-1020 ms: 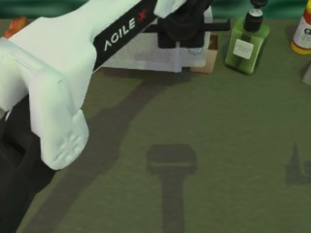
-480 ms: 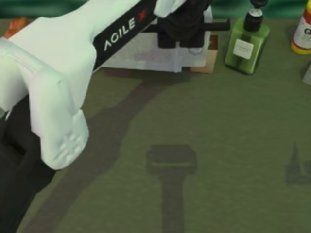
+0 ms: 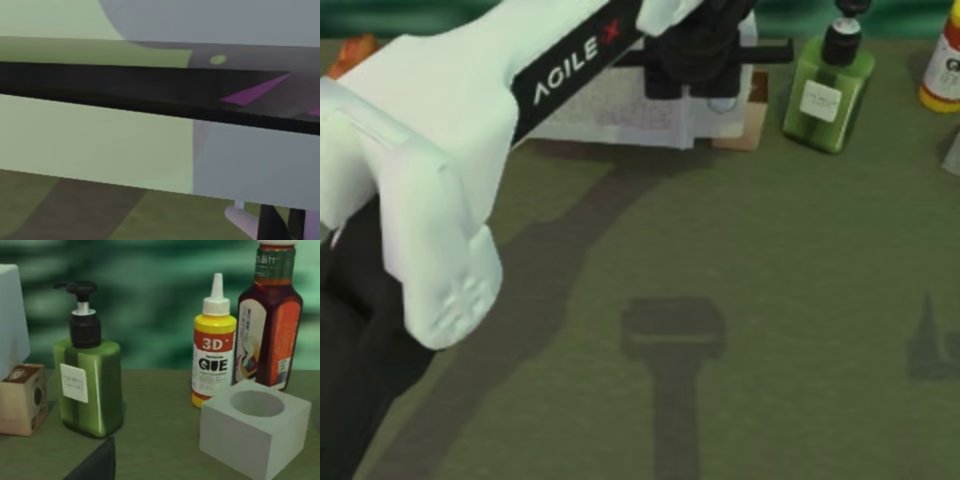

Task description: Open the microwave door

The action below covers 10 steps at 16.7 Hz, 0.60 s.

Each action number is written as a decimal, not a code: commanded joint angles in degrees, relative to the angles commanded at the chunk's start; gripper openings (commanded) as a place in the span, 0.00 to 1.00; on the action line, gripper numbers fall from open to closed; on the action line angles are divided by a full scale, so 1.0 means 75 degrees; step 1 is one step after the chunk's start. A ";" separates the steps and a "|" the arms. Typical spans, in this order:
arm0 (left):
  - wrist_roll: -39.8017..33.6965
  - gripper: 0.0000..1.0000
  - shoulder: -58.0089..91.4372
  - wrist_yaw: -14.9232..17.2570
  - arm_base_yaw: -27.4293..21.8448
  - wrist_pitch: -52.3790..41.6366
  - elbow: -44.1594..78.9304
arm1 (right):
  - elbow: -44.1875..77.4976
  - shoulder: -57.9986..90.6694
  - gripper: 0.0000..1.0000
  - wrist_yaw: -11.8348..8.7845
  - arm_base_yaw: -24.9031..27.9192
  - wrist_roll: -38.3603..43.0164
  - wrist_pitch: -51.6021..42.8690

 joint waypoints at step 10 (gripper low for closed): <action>0.0472 0.00 -0.0840 0.0195 0.0011 0.0823 -0.1572 | 0.0000 0.0000 1.00 0.0000 0.0000 0.0000 0.0000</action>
